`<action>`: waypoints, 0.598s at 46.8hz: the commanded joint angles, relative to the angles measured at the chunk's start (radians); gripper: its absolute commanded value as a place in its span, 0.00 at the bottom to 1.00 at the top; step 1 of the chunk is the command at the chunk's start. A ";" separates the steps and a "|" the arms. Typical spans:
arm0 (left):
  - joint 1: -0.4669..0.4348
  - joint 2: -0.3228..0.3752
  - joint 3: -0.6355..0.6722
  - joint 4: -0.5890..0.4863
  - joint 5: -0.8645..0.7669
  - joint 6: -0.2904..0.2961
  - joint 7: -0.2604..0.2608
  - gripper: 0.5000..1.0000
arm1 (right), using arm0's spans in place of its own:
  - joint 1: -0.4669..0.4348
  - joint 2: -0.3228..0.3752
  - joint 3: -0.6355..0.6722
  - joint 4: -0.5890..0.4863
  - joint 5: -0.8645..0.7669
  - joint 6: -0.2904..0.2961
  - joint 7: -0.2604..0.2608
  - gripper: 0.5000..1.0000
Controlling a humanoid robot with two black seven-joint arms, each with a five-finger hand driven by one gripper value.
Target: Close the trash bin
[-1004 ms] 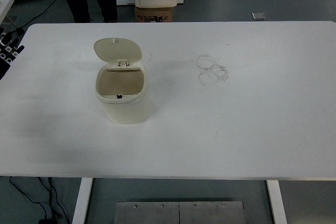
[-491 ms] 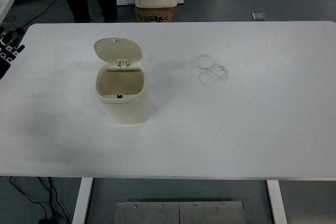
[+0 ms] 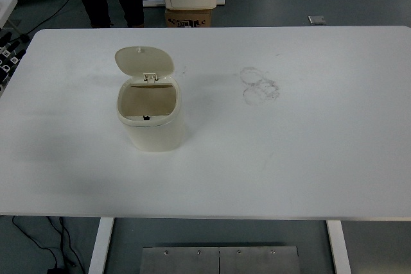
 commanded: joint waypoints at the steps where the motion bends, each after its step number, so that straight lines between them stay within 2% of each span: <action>1: -0.043 0.006 0.078 0.000 0.000 0.000 -0.001 1.00 | 0.001 0.000 0.001 0.000 0.001 0.000 0.000 0.98; 7: -0.124 0.047 0.240 -0.017 0.000 0.025 -0.001 1.00 | 0.000 0.000 0.000 0.000 0.000 0.000 0.000 0.98; 16: -0.241 0.122 0.450 -0.148 0.000 0.029 -0.001 1.00 | 0.000 0.000 0.000 0.000 0.001 0.000 0.000 0.98; 28: -0.397 0.173 0.651 -0.283 0.000 0.069 -0.001 1.00 | 0.000 0.000 0.000 0.000 0.000 0.000 0.000 0.98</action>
